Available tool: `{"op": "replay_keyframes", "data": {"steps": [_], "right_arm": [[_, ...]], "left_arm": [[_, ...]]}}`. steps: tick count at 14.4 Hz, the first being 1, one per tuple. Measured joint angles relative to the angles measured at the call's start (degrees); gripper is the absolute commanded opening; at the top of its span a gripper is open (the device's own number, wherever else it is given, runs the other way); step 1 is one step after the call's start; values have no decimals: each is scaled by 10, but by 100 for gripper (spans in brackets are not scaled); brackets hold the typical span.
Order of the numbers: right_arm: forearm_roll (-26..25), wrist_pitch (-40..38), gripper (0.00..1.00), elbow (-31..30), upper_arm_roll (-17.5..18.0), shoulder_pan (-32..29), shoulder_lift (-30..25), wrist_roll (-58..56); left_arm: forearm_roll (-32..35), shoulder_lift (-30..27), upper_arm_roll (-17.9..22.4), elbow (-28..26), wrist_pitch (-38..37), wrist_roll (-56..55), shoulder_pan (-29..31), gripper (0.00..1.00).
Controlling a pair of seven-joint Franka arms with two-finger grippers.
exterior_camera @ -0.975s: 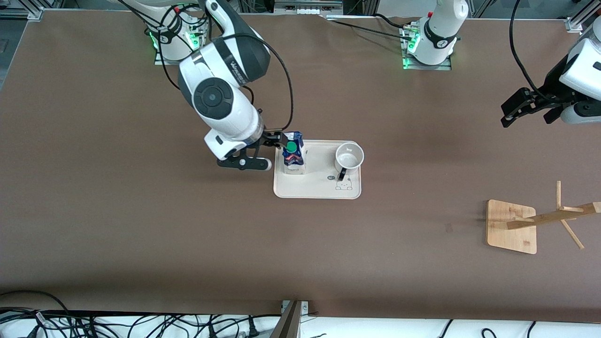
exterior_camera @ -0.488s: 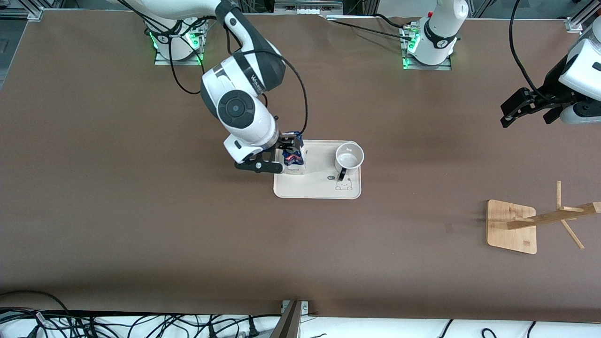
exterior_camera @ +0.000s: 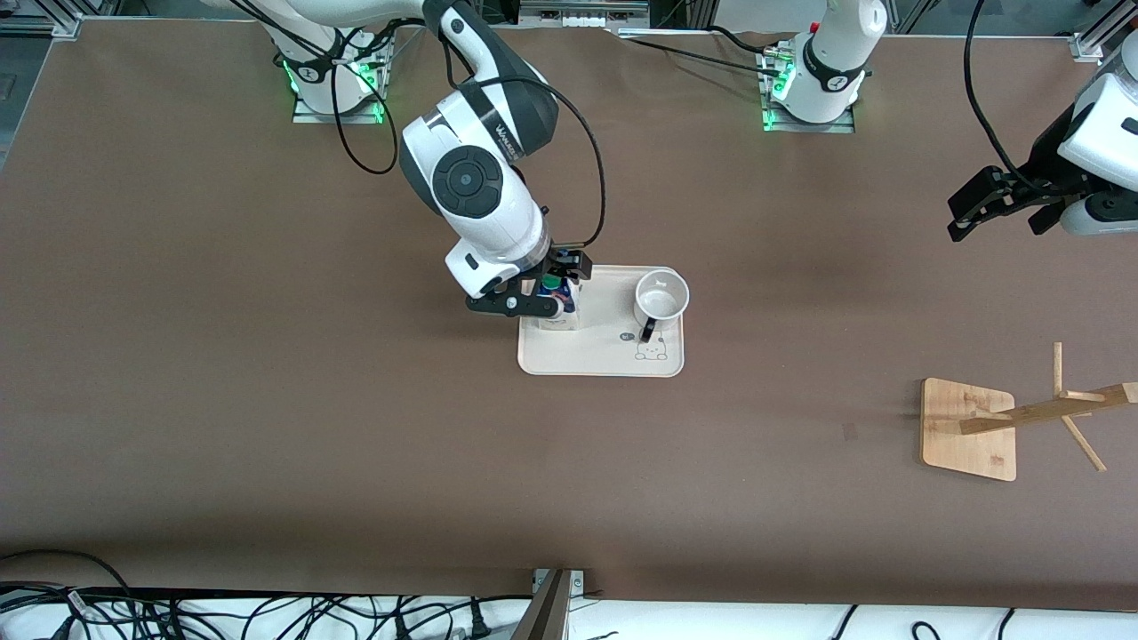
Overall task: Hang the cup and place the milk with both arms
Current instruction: 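Lower the right gripper and close it around the milk carton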
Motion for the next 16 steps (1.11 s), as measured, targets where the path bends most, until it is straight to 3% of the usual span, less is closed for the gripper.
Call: {"op": "replay_keyframes", "data": {"steps": [16], "right_arm": [[2, 71, 100, -1, -3, 5, 43, 0]], "left_arm": [[0, 1, 0, 0, 0, 0, -1, 100]]}}
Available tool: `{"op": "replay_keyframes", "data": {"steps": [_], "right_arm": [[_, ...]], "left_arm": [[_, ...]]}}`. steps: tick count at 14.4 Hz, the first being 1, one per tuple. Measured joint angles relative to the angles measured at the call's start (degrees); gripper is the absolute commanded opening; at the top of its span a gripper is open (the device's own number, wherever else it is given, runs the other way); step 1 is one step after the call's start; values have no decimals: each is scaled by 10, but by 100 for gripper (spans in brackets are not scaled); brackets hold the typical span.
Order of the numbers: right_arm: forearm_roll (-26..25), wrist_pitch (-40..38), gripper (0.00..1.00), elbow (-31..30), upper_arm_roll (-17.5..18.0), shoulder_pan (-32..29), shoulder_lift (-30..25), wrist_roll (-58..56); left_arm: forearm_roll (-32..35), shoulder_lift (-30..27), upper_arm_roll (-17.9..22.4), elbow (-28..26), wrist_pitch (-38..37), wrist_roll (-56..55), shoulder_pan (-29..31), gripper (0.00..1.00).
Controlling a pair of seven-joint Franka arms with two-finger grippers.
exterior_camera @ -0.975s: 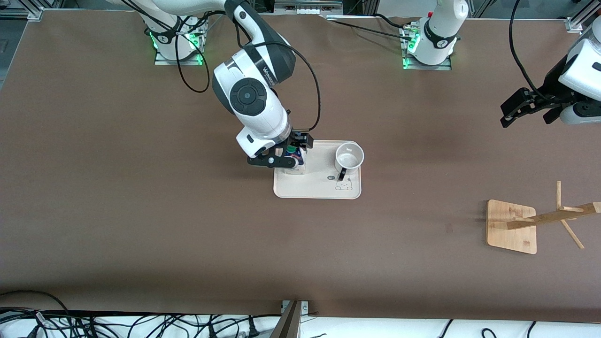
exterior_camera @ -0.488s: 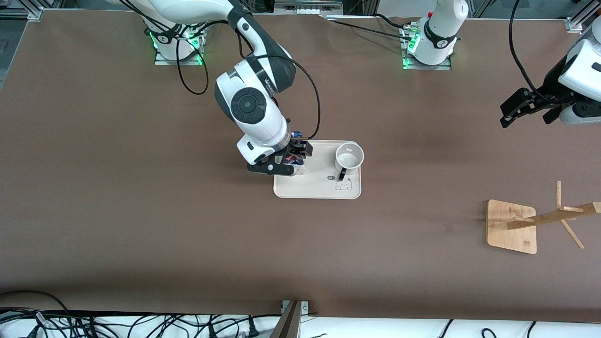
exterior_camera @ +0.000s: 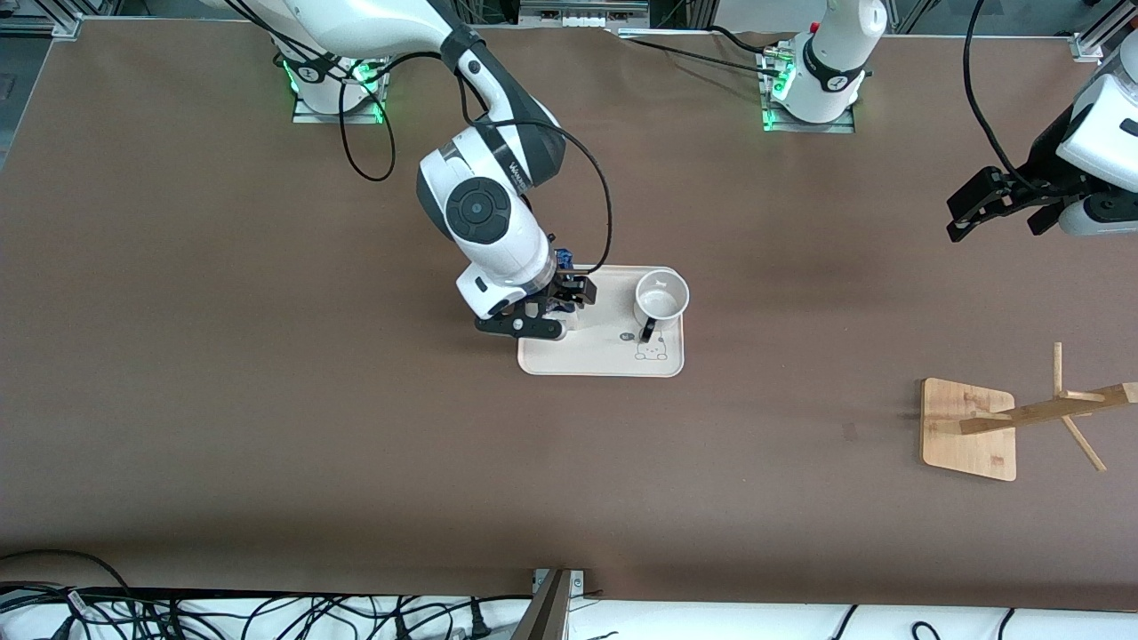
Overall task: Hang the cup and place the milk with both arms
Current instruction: 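Lower the right gripper and close it around the milk carton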
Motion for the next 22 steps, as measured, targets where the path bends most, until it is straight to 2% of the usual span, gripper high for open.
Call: {"op": "replay_keyframes", "data": {"steps": [6, 7, 8, 9, 10, 22], "right_arm": [[0, 0, 100, 0, 1, 7, 0, 0], [0, 0, 91, 0, 1, 7, 0, 0], [0, 0, 63, -1, 1, 8, 0, -1], [0, 0, 49, -3, 1, 8, 0, -1], [0, 0, 43, -6, 1, 8, 0, -4], [0, 2, 39, -13, 1, 11, 2, -12]], "left_arm": [[0, 0, 0, 0, 0, 0, 0, 100], [0, 0, 0, 0, 0, 0, 0, 100], [0, 0, 0, 0, 0, 0, 0, 100], [0, 0, 0, 0, 0, 0, 0, 100], [0, 1, 0, 0, 0, 0, 0, 100], [0, 1, 0, 0, 0, 0, 0, 100]]}}
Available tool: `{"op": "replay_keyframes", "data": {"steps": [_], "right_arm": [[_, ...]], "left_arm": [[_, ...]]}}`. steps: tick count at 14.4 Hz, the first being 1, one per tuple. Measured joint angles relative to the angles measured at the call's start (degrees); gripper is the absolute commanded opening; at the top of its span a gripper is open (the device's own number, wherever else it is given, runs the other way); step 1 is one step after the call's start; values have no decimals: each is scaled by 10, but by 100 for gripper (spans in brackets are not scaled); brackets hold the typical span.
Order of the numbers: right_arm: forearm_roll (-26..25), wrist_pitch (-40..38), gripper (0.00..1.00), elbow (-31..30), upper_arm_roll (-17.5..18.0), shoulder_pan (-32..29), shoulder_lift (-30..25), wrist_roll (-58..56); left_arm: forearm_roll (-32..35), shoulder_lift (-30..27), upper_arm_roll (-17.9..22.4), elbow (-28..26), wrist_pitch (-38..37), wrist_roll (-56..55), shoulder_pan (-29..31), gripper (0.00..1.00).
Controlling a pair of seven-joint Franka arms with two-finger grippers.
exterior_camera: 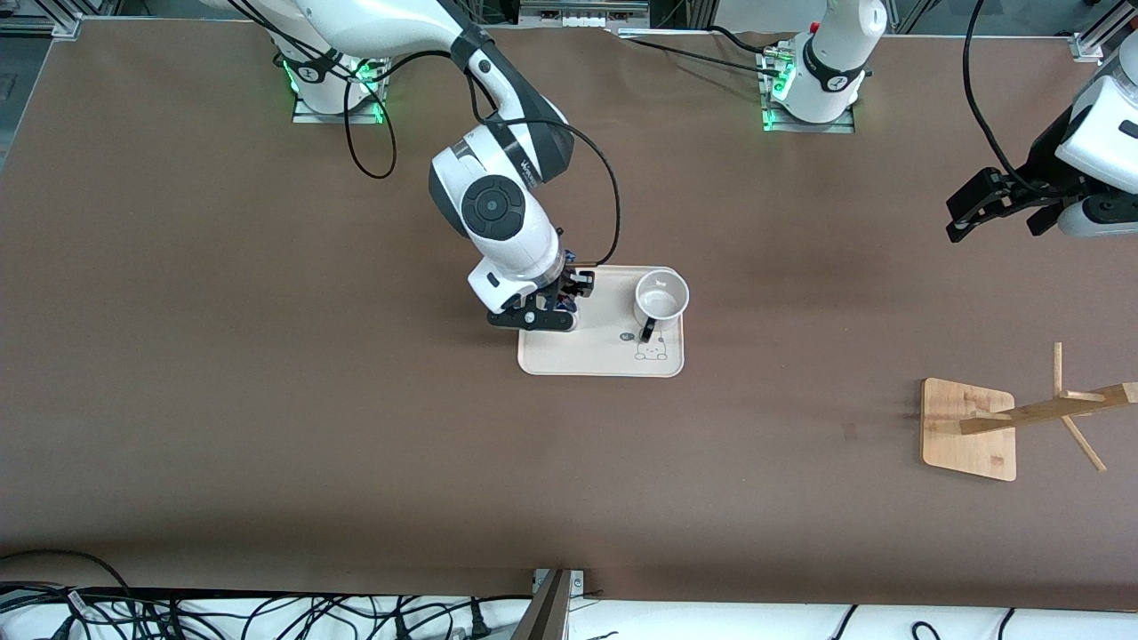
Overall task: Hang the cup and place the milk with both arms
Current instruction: 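Lower the right gripper and close it around the milk carton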
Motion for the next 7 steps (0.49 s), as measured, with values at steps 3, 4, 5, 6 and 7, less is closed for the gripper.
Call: {"op": "replay_keyframes", "data": {"steps": [3, 4, 5, 6, 7], "right_arm": [[0, 0, 38, 0, 0, 6, 0, 0], [0, 0, 37, 0, 0, 7, 0, 0], [0, 0, 37, 0, 0, 7, 0, 0], [0, 0, 37, 0, 0, 7, 0, 0], [0, 0, 36, 1, 0, 8, -1, 0]], "left_arm": [[0, 1, 0, 0, 0, 0, 0, 100], [0, 1, 0, 0, 0, 0, 0, 100], [0, 1, 0, 0, 0, 0, 0, 100], [0, 2, 0, 0, 0, 0, -1, 100], [0, 3, 0, 0, 0, 0, -2, 100]]}}
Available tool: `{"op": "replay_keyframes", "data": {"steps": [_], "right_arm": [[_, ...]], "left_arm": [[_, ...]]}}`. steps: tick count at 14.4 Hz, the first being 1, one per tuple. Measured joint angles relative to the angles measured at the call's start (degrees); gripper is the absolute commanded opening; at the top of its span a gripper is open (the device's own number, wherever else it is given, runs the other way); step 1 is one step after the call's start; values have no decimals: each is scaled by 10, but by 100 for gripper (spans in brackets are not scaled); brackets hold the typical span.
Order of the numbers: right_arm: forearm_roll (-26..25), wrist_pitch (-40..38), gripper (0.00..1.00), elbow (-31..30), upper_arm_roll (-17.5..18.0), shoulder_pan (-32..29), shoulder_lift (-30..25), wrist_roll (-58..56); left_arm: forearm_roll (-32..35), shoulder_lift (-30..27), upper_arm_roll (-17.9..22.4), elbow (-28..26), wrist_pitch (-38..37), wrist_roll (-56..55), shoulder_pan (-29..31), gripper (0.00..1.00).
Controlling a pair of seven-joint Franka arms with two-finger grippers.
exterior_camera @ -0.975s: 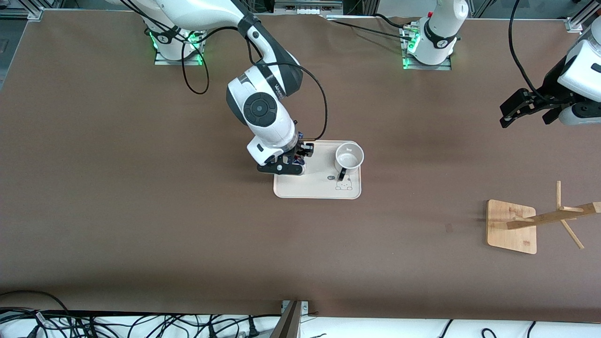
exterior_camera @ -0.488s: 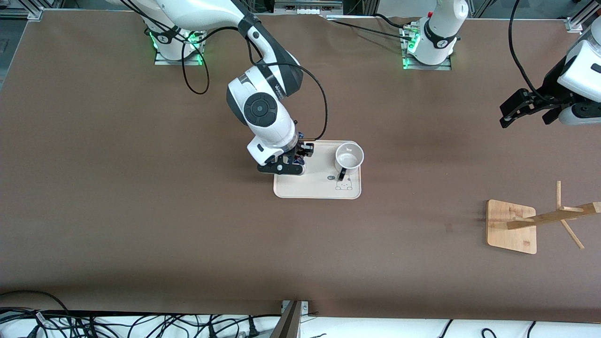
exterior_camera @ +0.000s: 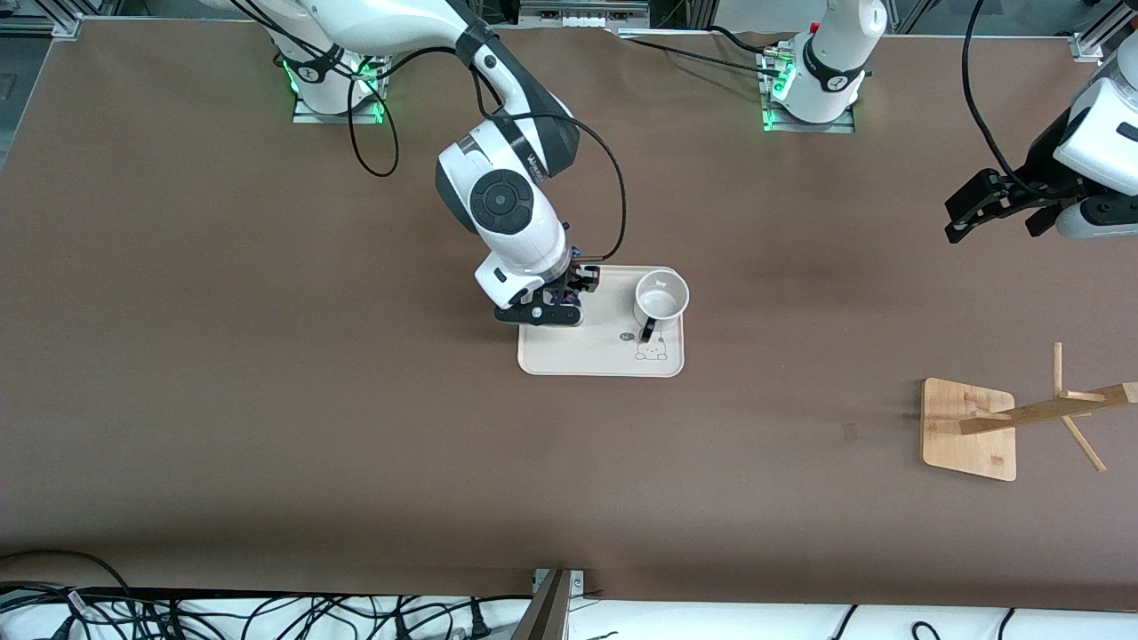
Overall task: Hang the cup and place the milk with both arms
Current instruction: 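Lower the right gripper and close it around the milk carton, then lift the carton with the right gripper while the left gripper reaches the mug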
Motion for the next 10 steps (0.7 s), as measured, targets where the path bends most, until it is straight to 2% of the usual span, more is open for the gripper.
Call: {"op": "replay_keyframes", "data": {"steps": [4, 8, 10], "right_arm": [[0, -24, 36, 6, -1, 0, -21, 7], [-13, -95, 36, 8, -10, 0, -78, 8], [-16, -125, 36, 9, -25, 0, -109, 8]], "left_arm": [[0, 23, -3, -4, -3, 0, -8, 100], [-1, 73, -23, -8, 23, -19, -21, 100], [-12, 95, -37, -10, 44, -49, -35, 100]]}}
